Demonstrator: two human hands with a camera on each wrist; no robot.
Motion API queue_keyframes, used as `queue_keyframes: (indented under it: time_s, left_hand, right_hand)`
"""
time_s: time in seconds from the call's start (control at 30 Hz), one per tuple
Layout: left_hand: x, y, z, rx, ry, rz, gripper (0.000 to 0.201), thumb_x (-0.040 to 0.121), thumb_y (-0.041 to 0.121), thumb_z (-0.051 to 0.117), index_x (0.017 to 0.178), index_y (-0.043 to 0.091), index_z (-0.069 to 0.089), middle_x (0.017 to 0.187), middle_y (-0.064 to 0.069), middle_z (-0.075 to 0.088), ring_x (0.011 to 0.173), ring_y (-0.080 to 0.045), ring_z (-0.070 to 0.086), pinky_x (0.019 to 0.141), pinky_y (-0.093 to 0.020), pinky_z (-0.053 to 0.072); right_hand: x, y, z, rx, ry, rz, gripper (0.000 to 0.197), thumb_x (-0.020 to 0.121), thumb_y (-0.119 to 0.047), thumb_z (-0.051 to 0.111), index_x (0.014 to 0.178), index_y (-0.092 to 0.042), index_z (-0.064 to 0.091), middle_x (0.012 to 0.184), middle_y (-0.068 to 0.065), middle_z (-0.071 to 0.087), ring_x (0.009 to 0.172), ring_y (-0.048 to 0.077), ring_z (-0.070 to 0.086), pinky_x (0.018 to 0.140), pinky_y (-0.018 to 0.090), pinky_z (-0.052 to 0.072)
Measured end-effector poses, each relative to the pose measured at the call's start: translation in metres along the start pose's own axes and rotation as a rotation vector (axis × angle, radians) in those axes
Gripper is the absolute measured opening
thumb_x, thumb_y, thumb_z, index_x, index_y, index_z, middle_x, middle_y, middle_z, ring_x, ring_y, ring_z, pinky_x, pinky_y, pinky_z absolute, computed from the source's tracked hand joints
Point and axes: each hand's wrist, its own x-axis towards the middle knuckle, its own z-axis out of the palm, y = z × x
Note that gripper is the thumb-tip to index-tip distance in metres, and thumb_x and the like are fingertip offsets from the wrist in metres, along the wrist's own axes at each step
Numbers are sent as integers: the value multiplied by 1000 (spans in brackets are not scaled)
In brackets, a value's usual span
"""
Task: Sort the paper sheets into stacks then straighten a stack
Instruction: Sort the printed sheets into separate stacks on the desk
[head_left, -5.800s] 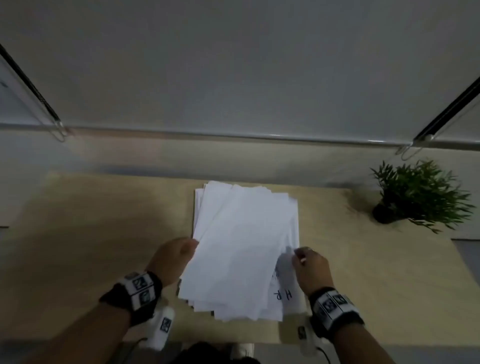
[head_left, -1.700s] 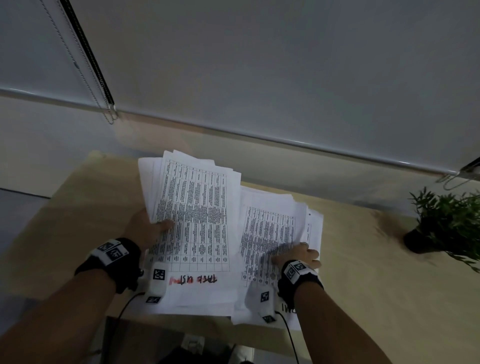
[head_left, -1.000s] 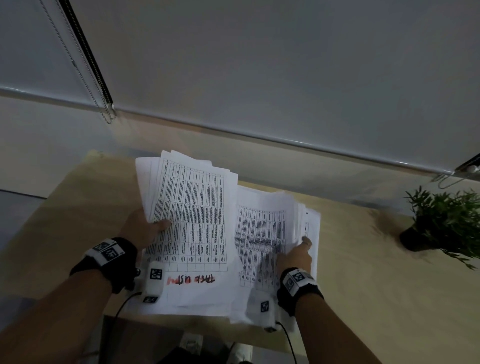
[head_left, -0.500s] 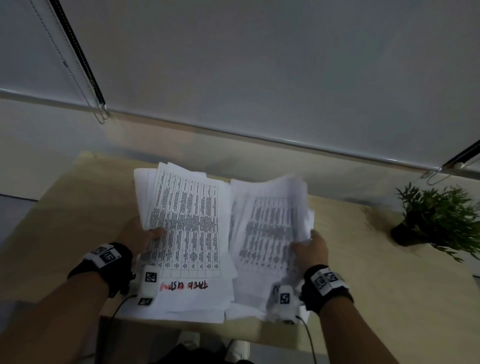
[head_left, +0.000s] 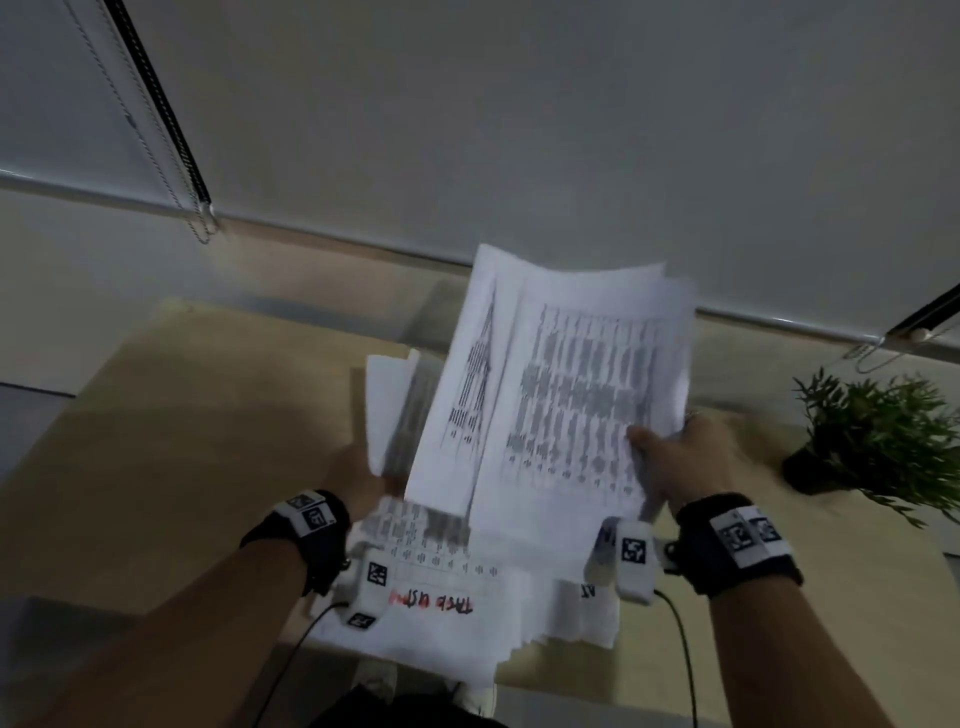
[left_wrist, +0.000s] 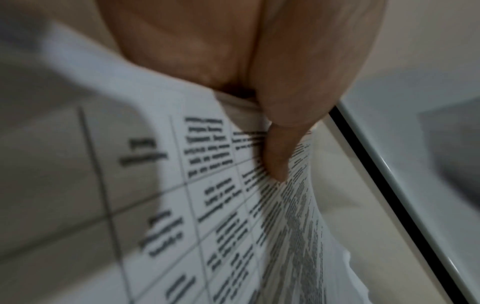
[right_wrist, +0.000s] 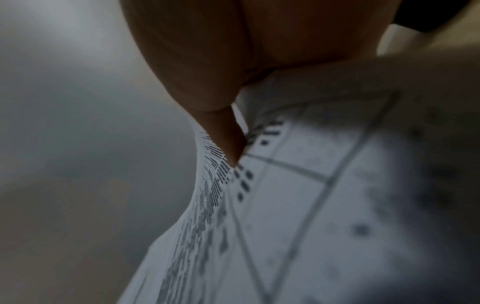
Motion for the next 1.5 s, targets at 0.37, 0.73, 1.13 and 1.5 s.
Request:
queue_keyframes:
  time_s: [0.37,0.73,1.13,1.5]
  left_hand:
    - [2,7,30,136,-20,-114,48,93,43,54,126,10,41,116,-12,60,101,-32,63,88,-36,51]
    - [6,14,33,103,41,12,75,83,42,70,143,11,38,142,-5,49,126,-30,54,102,-43,48]
    - [-7,15,-45,-41,218,81,30,85,7,72,113,6,63,101,-12,72,83,-28,70,75,-37,57]
    - [-17,-1,-71,-76,251,23,41,83,8,75,121,7,62,109,-10,71,93,-29,70,90,-43,55]
  right_hand:
    - [-39,79,142,-387,-355,44,46,96,-11,45,141,-4,42,136,13,54,122,33,54,103,38,46]
    - [-39,76,140,-477,-375,110,67,98,-30,44,154,-6,15,153,14,27,137,36,33,112,43,35]
    - [-35,89,131,-689,-180,286,103,70,-57,74,147,-10,25,141,11,34,131,34,35,105,51,38]
    - [-29,81,121,-332,-52,220,44,90,-19,61,129,-13,42,124,17,60,111,38,60,93,47,52]
